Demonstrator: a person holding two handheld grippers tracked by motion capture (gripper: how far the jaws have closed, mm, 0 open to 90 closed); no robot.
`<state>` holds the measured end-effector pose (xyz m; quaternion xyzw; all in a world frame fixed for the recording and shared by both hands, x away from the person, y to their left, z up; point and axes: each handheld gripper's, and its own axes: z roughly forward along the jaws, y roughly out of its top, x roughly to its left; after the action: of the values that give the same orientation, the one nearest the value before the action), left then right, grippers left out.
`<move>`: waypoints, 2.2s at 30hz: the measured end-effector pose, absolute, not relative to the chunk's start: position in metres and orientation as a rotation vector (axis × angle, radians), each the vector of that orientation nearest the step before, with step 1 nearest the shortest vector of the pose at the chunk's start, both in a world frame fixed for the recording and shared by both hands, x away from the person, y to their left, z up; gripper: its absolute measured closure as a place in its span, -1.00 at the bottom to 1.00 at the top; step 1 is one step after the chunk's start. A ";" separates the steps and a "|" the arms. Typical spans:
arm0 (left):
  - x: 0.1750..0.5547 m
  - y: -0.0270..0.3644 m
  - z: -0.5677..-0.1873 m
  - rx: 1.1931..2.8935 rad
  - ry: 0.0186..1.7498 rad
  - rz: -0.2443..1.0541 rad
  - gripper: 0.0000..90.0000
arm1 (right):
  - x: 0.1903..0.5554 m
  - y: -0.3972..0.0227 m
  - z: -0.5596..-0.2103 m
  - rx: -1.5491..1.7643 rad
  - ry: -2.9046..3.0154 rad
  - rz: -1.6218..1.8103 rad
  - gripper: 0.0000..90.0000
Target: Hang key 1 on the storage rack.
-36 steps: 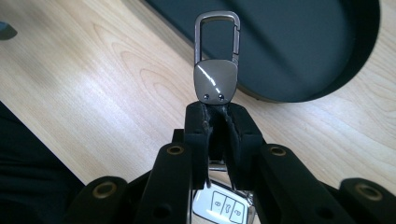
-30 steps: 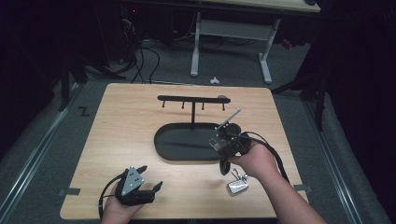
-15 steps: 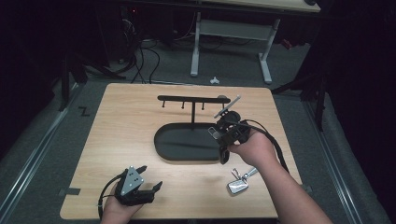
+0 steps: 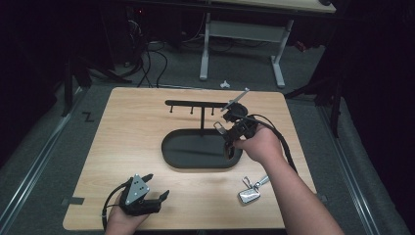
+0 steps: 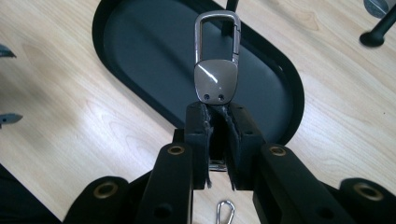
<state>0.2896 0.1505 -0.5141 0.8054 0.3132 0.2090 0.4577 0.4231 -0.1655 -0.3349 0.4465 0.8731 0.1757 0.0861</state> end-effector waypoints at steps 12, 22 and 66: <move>0.290 0.152 -0.514 1.985 0.771 0.510 -0.53 | 0.441 -0.158 -0.326 1.330 2.569 0.564 0.80; 0.290 0.152 -0.514 1.980 0.775 0.510 -0.53 | 0.456 -0.152 -0.328 1.352 2.553 0.576 0.80; 0.291 0.149 -0.517 2.001 0.762 0.496 -0.53 | 0.451 -0.162 -0.363 1.426 2.494 0.578 0.46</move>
<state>0.2911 0.1489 -0.5166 0.8109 0.3087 0.2009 0.4548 0.4508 -0.1624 -0.3625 0.4839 0.8464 0.1960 0.1053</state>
